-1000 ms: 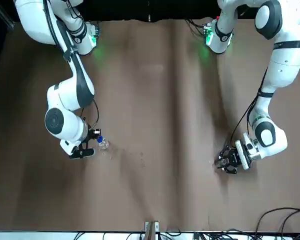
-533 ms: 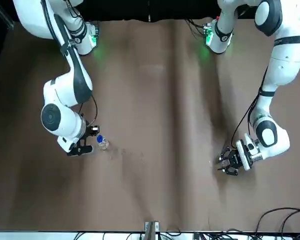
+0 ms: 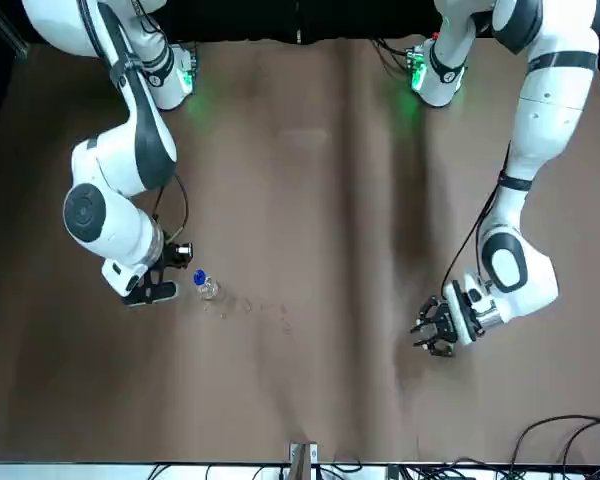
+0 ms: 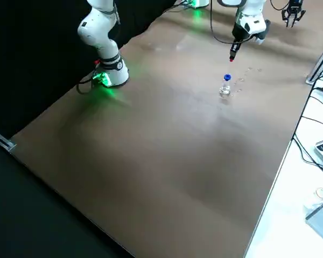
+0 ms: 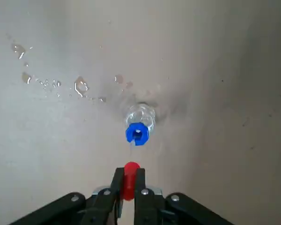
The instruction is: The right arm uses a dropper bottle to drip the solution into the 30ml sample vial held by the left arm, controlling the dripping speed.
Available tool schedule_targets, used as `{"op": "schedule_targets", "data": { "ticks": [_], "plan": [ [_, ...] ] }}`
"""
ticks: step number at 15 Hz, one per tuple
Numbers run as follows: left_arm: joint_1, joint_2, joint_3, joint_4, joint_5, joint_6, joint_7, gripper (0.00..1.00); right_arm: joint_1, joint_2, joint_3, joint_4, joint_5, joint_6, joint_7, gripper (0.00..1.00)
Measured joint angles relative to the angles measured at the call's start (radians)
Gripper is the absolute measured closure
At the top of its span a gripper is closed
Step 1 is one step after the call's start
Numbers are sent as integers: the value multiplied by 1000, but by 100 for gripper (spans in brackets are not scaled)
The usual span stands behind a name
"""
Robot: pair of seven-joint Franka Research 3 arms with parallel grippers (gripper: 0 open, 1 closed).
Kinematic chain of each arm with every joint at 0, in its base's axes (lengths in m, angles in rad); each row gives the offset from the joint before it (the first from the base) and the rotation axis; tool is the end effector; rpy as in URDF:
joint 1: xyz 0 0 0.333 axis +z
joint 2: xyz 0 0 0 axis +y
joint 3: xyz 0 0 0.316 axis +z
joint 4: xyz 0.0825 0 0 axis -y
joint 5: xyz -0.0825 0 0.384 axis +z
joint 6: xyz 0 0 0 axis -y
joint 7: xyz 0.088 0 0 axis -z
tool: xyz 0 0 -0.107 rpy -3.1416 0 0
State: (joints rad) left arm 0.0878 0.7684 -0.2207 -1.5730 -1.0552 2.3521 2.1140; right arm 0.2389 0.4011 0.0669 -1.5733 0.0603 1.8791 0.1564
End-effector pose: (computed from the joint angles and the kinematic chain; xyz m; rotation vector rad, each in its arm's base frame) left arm 0.7035 -0.0828 0.2057 1.9031 -1.5884 0.9722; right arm 0.6318 0.1986 0.4026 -3.0719 -0.1912 0.1710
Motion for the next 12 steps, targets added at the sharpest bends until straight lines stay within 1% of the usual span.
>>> {"op": "schedule_targets", "data": {
  "ticks": [4,6,7,9,11,12],
  "plan": [
    [-96,-22,3,-2,23,70,-103,70,0,-23,0,13,2,-18,1,87],
    [-158,-34,19,-7,42,105,-180,70,0,-35,3,14,6,-37,1,87],
    [-240,-52,62,-13,46,130,-256,70,0,-45,5,16,56,-45,3,87],
    [-342,-73,139,-20,54,139,-340,69,0,-58,6,17,116,-48,4,87],
    [-456,-90,230,-25,103,139,-450,69,0,-66,9,18,167,-49,6,87],
    [-506,-96,265,-25,137,140,-511,70,1,-69,12,18,195,-49,8,87]
  ]
}}
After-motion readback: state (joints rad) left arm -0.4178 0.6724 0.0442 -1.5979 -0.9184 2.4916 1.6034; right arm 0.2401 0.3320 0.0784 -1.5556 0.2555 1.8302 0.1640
